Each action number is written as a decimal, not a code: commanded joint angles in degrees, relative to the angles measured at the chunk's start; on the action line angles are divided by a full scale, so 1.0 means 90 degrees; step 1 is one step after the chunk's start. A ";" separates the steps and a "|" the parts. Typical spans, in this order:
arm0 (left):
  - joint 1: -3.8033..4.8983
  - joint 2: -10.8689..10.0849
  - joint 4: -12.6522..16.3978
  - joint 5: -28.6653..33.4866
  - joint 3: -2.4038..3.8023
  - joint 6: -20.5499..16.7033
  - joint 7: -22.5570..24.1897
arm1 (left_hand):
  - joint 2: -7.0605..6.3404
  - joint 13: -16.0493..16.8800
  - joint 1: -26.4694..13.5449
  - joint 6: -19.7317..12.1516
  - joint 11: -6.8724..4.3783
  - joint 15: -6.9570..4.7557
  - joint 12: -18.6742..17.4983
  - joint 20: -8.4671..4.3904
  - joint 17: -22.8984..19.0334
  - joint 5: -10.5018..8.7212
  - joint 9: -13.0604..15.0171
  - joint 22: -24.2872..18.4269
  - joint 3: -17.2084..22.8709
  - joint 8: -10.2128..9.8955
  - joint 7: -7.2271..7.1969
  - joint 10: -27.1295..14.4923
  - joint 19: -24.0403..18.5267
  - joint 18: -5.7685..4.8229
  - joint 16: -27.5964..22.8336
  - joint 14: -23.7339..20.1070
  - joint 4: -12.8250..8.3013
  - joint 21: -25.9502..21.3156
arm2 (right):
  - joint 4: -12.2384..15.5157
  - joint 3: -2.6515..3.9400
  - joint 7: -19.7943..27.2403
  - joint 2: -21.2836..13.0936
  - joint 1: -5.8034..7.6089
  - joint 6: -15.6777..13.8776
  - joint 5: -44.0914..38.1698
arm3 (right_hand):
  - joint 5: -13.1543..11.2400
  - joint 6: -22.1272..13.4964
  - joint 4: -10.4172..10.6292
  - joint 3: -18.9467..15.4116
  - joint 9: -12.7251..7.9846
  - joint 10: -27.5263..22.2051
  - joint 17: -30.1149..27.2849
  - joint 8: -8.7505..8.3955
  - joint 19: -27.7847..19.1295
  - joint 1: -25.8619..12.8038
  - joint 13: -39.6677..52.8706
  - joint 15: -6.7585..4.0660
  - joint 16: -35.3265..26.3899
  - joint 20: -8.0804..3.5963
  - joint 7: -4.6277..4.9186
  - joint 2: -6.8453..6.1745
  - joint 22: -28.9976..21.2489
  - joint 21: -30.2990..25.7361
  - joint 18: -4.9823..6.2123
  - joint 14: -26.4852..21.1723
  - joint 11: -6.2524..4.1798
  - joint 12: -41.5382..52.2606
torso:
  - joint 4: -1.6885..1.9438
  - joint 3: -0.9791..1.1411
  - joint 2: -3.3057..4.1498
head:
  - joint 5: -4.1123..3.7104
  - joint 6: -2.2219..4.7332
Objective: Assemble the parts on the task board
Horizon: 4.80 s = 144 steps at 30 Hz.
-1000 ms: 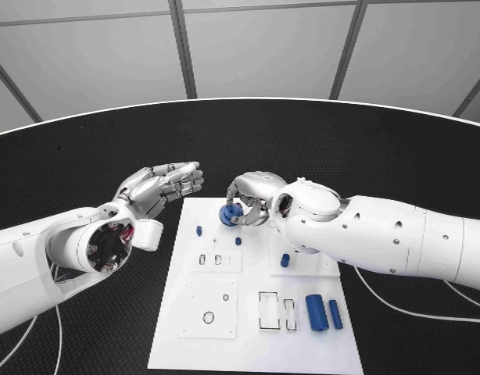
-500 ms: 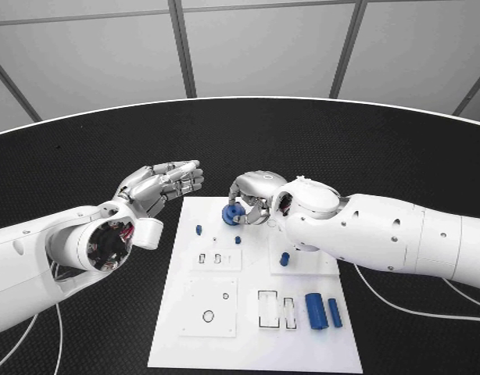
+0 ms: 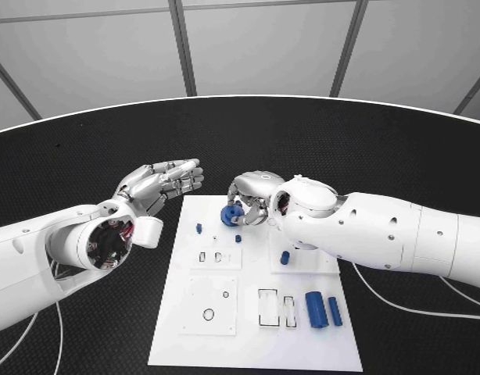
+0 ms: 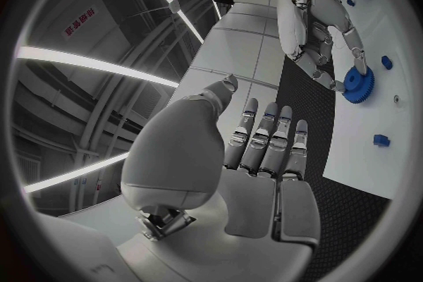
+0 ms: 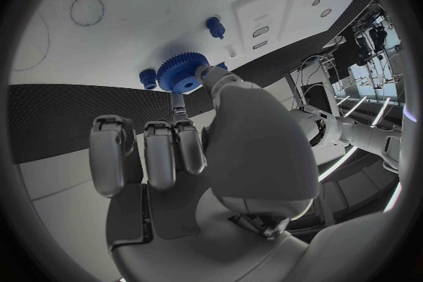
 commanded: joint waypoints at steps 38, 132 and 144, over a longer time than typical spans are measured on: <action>0.0000 -0.0029 -0.0018 0.0000 0.0000 0.0022 -0.0015 | 0.0075 0.0002 0.0011 0.0052 0.0011 0.0003 0.0014 0.0018 -0.0004 -0.0020 -0.0007 -0.0032 -0.0010 -0.0038 0.0392 0.0064 0.0097 -0.0003 -0.0025 0.0088 -0.0032 -0.0054 | 0.0450 -0.0006 0.0563 -0.0592 -0.0001 -0.1037 0.0253 | -0.0092 -0.0427 -0.0109 0.0047 -0.0141 0.0317 0.1273 -0.0327 0.0430 -0.0330 0.1330 0.0159 -0.0024 0.0163 0.0195 -0.0081 0.1157 -0.0109 -0.0033 0.0575 0.0205 -0.0217 | -0.0003 0.0017 -0.0007 | 0.0025 -0.0002; -0.0016 0.0070 -0.0301 -0.0001 -0.0005 0.0348 -0.0142 | 0.0130 0.0008 0.0076 0.0097 0.0017 -0.0054 0.0024 0.0012 0.0128 -0.0016 -0.0018 -0.0158 0.0190 -0.0050 0.0443 0.0169 0.1211 0.0205 0.0194 0.0756 -0.0064 0.0048 | 0.0296 -0.0165 0.2015 -0.2639 -0.0759 -0.1439 0.2776 | -0.0422 -0.0163 -0.0320 0.0086 -0.0171 0.0207 0.1272 -0.0297 0.0418 -0.0137 0.1189 0.0119 -0.0039 0.0135 0.0141 0.0021 0.1140 -0.0151 -0.0027 0.0571 0.0154 -0.0365 | -0.0207 0.0249 -0.0150 | -0.0160 -0.0141; -0.0016 0.0065 -0.0293 -0.0001 -0.0005 0.0344 -0.0147 | 0.0130 0.0008 0.0076 0.0097 0.0017 -0.0054 0.0024 0.0012 0.0128 -0.0016 -0.0018 -0.0158 0.0190 -0.0050 0.0443 0.0169 0.1211 0.0205 0.0194 0.0756 -0.0064 0.0048 | 0.0264 -0.0165 0.1991 -0.2600 -0.0760 -0.1385 0.2776 | -0.0425 -0.0054 -0.0360 0.0175 -0.0156 0.0236 0.1295 -0.0239 0.0427 -0.0134 0.1214 0.0091 -0.0031 0.0110 0.0104 0.0072 0.1159 -0.0136 -0.0031 0.0577 0.0122 -0.0332 | -0.0211 0.0256 -0.0152 | -0.0153 -0.0158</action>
